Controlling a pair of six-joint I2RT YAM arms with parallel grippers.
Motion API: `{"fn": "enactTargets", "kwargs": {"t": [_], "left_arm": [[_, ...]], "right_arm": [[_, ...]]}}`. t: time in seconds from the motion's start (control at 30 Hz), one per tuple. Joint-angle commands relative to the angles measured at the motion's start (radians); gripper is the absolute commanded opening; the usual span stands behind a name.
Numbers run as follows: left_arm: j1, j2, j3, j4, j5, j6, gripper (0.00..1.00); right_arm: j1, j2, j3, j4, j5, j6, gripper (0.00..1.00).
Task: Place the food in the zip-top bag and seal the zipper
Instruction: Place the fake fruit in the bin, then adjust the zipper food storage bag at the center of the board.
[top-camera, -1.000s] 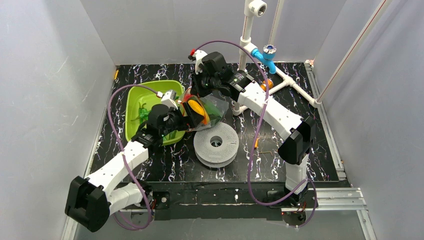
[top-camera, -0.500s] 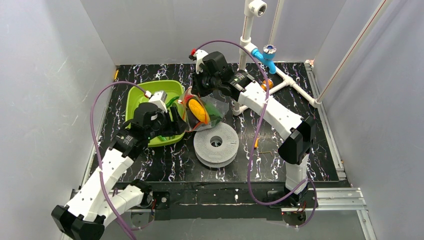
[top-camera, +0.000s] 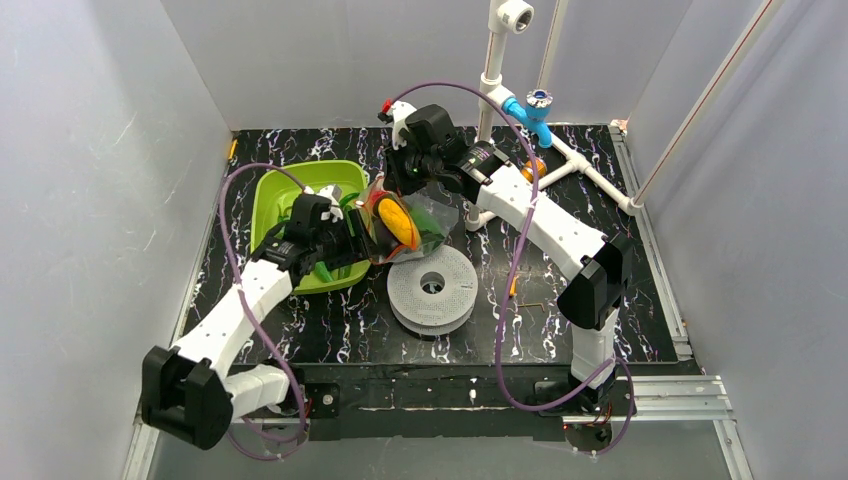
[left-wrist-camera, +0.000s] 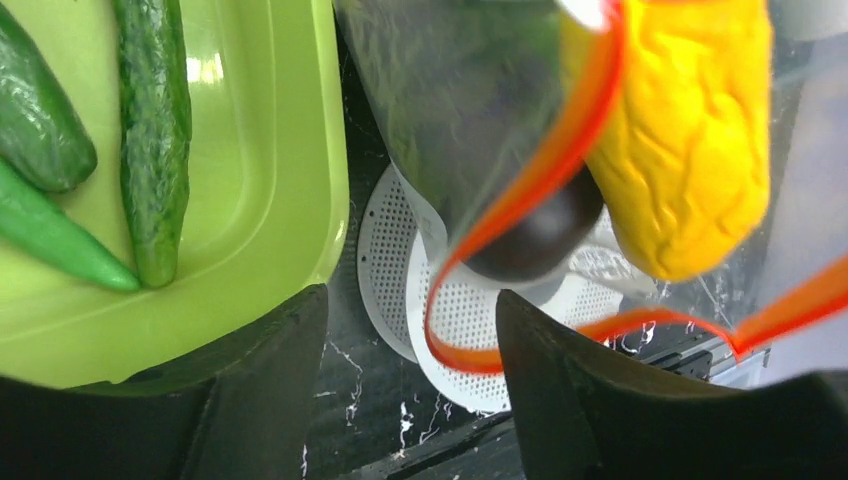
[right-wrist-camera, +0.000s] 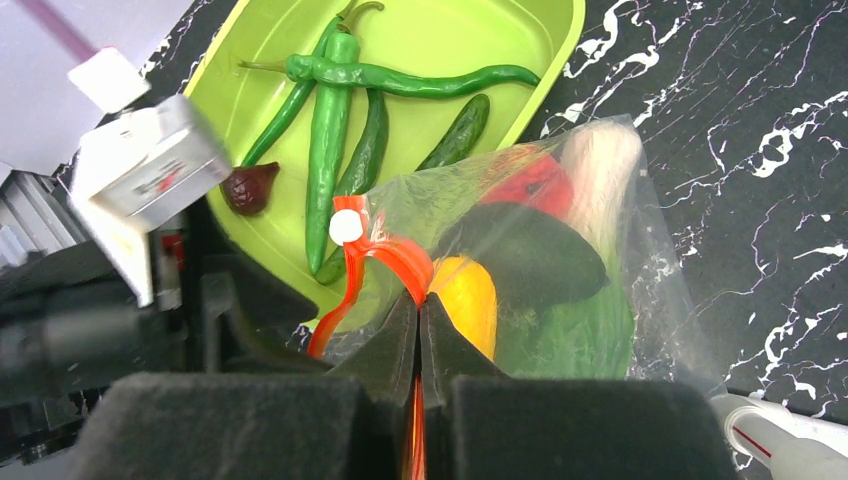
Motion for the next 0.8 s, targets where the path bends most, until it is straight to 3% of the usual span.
{"fn": "enactTargets", "kwargs": {"t": [0.0, 0.23, 0.37, 0.53, 0.77], "left_arm": [[0.058, 0.083, -0.007, 0.148, 0.147, -0.030, 0.47], [0.113, 0.227, 0.098, 0.190, 0.340, -0.048, 0.01], [0.149, 0.246, 0.151, 0.263, 0.450, -0.140, 0.00], [0.179, 0.249, 0.148, 0.461, 0.550, -0.360, 0.00], [0.180, 0.248, 0.101, 0.622, 0.534, -0.550, 0.00]], "right_arm": [[-0.002, -0.054, 0.021, 0.039, -0.003, -0.010, 0.01], [-0.002, -0.048, 0.033, 0.023, 0.020, -0.039, 0.01], [-0.002, -0.044, 0.040, 0.007, 0.061, -0.092, 0.01], [-0.002, -0.044, 0.045, -0.024, 0.128, -0.194, 0.01], [-0.002, -0.081, -0.009, -0.021, 0.123, -0.231, 0.05]]}}
